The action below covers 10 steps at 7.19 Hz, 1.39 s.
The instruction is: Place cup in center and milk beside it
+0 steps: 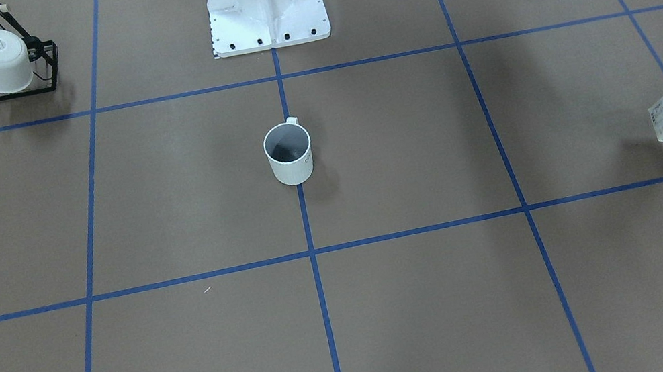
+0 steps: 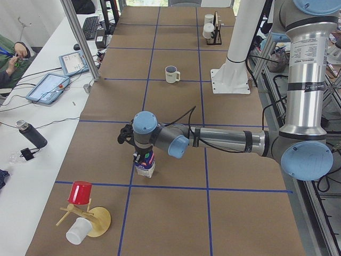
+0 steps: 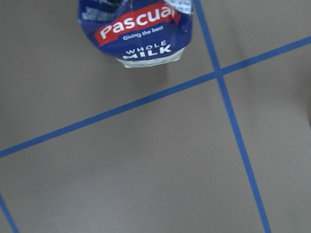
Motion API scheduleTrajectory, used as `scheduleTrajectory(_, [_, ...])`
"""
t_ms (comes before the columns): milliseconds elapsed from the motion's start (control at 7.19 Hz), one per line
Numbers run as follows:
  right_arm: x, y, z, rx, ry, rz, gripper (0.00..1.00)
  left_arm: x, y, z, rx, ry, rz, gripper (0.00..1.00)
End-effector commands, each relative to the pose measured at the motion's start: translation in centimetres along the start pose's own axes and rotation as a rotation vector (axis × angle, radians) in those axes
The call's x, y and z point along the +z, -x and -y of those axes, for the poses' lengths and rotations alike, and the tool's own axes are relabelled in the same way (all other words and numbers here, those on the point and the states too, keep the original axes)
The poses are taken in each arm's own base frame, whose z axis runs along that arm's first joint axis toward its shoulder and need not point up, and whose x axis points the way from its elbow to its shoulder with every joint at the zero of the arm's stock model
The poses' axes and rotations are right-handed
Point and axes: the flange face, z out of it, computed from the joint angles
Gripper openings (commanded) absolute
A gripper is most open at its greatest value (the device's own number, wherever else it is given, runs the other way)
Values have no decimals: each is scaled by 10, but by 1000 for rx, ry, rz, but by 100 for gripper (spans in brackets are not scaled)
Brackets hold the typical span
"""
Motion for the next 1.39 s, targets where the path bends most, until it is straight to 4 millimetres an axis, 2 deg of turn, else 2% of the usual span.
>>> scheduleTrajectory(0, [1, 0, 0, 1, 1, 0, 100, -29, -77, 15, -141, -33, -42, 0])
scheduleTrajectory(278, [1, 0, 0, 1, 1, 0, 100, -13, -182, 29, -228, -19, -89, 0])
scheduleTrajectory(556, [1, 0, 0, 1, 1, 0, 100, 20, -299, 49, -292, 28, -107, 0])
scheduleTrajectory(695, [1, -1, -1, 2, 2, 1, 100, 21, -357, 67, -300, 36, -73, 0])
scheduleTrajectory(834, [2, -1, -2, 3, 4, 1, 100, 20, -421, 73, -324, 63, -12, 0])
scheduleTrajectory(974, [2, -1, -2, 3, 4, 1, 100, 27, -485, 69, -344, 69, 27, 0])
scheduleTrajectory(1113, [2, -1, -2, 4, 5, 1, 100, 51, -531, 51, -353, 66, 50, 0])
scheduleTrajectory(1252, [4, -2, -2, 4, 7, 2, 100, 68, -565, 50, -360, 62, 60, 0])
